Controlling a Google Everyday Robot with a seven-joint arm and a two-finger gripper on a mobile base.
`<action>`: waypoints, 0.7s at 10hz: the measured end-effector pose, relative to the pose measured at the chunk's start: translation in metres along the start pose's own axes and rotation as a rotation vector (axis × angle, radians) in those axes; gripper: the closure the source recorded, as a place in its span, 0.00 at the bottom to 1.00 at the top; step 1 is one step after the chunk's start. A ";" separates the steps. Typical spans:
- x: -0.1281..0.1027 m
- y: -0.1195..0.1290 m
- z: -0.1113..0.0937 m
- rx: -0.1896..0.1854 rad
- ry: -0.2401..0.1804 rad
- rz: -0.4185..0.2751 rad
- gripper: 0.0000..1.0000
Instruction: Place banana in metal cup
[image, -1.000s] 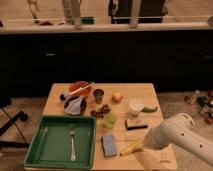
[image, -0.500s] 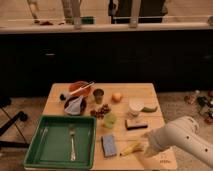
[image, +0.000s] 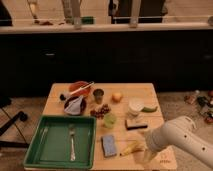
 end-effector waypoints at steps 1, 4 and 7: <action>-0.003 0.000 0.004 -0.008 -0.001 -0.011 0.20; -0.012 -0.002 0.019 -0.043 -0.002 -0.032 0.20; -0.011 -0.006 0.041 -0.088 0.003 -0.024 0.20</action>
